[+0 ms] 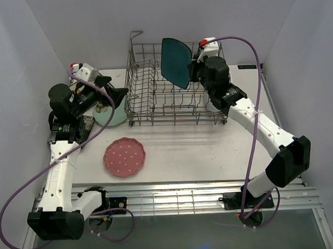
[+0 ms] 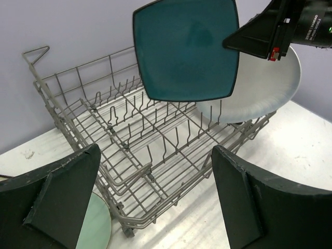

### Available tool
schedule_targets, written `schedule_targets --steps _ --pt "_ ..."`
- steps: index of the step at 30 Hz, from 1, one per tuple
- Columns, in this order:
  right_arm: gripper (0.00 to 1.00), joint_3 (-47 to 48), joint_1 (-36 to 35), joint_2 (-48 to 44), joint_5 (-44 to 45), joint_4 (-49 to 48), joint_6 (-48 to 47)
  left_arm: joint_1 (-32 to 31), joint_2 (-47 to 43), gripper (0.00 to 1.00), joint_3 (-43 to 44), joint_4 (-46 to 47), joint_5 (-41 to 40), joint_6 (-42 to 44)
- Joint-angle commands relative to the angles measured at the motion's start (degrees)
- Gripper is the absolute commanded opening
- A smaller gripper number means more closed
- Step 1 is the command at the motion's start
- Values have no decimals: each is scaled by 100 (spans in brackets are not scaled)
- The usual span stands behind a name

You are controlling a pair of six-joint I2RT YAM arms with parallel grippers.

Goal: Load the plates into the dish rack
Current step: Insert the plate into the dish rack.

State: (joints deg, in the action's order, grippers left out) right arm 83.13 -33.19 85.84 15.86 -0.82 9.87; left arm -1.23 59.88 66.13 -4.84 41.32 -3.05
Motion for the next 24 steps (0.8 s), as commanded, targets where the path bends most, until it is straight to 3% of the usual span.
schedule_targets --steps 1,24 --pt "8 616 -21 2 1233 -1236 -529 9 -292 98 -222 317 -388 -187" --pt "8 2927 49 2489 3028 -1746 -2296 9 -73 98 -583 440 -590 -196"
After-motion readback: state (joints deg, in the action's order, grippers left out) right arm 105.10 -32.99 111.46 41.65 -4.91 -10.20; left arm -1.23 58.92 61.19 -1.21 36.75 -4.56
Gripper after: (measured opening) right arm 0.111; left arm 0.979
